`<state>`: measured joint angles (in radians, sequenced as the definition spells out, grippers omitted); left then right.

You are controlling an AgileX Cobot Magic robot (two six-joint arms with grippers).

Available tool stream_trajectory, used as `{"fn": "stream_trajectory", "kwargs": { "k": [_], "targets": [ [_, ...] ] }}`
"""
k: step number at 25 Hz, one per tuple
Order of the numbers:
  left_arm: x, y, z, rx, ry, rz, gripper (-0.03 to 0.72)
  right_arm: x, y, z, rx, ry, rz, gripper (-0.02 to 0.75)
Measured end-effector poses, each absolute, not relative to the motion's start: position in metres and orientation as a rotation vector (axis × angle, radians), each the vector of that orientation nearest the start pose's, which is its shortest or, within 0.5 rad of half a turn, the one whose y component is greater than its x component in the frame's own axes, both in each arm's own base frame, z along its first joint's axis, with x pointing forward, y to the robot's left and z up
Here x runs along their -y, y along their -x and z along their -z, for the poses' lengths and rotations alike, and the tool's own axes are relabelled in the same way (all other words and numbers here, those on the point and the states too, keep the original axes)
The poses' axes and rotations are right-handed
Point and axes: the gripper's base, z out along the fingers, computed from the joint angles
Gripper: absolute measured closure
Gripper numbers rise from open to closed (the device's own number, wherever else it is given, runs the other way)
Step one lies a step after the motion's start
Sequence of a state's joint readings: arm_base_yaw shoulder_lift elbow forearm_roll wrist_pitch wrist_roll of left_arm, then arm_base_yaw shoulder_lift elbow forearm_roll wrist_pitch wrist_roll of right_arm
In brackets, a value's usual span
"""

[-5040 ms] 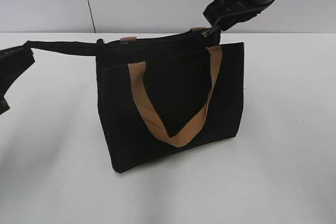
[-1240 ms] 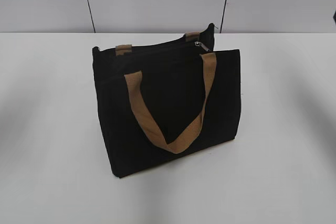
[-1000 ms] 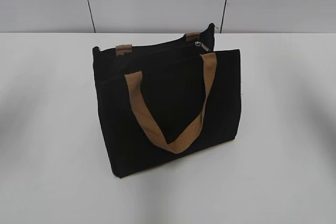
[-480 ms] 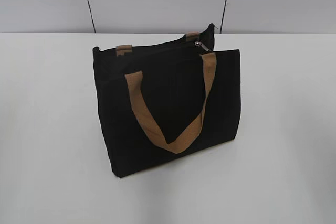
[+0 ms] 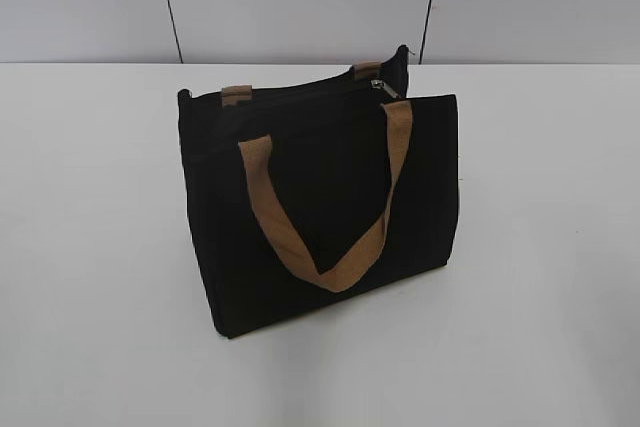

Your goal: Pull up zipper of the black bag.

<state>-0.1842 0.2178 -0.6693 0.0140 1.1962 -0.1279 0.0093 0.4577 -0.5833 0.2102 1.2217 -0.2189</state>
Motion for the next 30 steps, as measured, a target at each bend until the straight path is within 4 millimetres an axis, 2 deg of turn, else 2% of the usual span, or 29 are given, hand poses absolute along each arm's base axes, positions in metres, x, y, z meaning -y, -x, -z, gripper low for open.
{"fn": "stream_trajectory", "kwargs": {
  "k": [7,12,25,30],
  "targets": [
    [-0.003,0.011,-0.29,-2.051,-0.079,0.16,0.321,-0.018,-0.016,-0.271,-2.281,0.333,-0.131,0.33],
    [-0.003,0.011,-0.288,-2.011,-0.096,0.155,0.321,-0.017,0.005,-0.269,-2.093,0.35,-0.083,0.33],
    [-0.003,0.011,-0.288,-2.005,-0.133,0.136,0.339,-0.017,0.006,-0.267,-2.06,0.372,-0.062,0.33],
    [-0.001,0.011,-0.288,-2.006,-0.073,0.108,0.369,-0.018,0.006,-0.267,-2.057,0.37,-0.073,0.33]
  ]
}}
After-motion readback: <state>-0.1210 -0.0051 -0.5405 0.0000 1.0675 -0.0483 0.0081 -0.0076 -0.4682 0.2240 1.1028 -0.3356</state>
